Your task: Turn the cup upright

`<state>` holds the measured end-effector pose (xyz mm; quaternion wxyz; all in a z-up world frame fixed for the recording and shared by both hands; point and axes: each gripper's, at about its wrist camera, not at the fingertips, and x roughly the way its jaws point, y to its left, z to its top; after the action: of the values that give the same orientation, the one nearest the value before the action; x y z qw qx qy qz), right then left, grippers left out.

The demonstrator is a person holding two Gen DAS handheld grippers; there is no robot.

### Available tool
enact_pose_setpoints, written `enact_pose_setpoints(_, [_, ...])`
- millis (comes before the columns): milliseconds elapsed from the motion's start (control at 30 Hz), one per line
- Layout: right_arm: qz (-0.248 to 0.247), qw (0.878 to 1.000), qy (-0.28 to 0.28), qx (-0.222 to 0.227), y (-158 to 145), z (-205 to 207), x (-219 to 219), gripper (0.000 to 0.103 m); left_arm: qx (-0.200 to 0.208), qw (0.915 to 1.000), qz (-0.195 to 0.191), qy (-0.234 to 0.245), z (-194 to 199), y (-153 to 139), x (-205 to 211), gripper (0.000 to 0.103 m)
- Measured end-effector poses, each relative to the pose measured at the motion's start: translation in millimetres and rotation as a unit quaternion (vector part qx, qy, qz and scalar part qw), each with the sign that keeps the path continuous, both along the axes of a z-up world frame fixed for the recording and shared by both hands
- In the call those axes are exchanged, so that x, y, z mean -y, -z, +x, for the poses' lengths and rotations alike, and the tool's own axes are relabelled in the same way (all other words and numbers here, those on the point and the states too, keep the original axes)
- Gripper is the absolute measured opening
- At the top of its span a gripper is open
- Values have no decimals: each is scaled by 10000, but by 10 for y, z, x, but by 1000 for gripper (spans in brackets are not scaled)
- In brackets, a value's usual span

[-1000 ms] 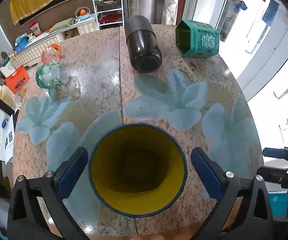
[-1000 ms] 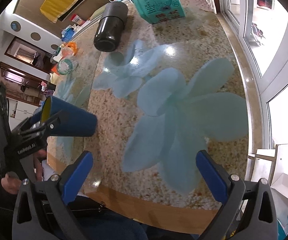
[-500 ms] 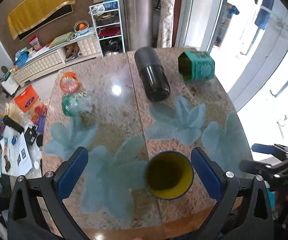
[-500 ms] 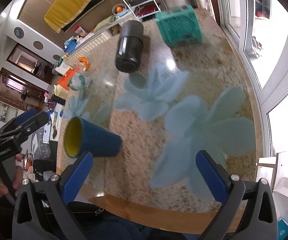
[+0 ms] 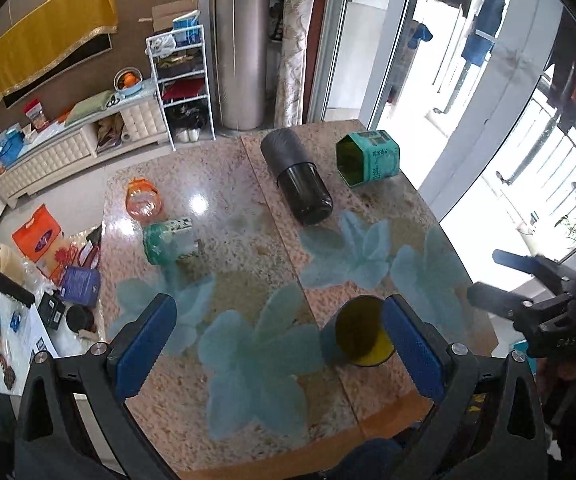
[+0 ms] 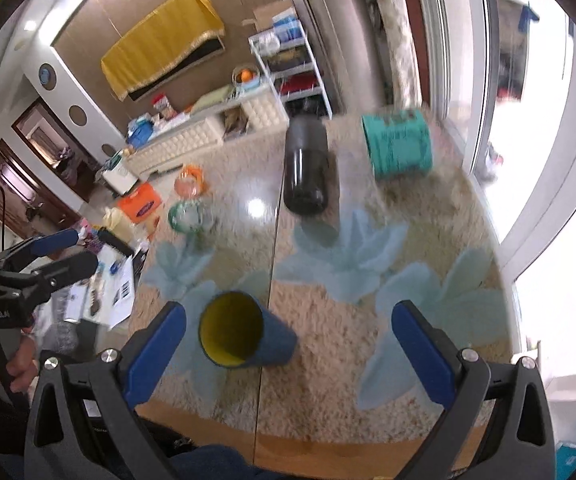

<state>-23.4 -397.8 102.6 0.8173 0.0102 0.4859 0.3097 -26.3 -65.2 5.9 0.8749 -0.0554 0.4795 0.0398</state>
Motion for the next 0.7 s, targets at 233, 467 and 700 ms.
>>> enact_pose_setpoints(233, [-174,9959,-84,887,-204,-212,-270,103,99,9997,-200,130,-130,-24,-150,103])
enact_pose_setpoints(467, [-156,9974,-24,706,-121,-244,-481,103,66,9993,-338,126,-220,28,-266,103])
enact_pose_setpoints(700, [-144,9981,-14,593,-136,-291,-567,103,63,9994,-293,148,-266,46,-307,103])
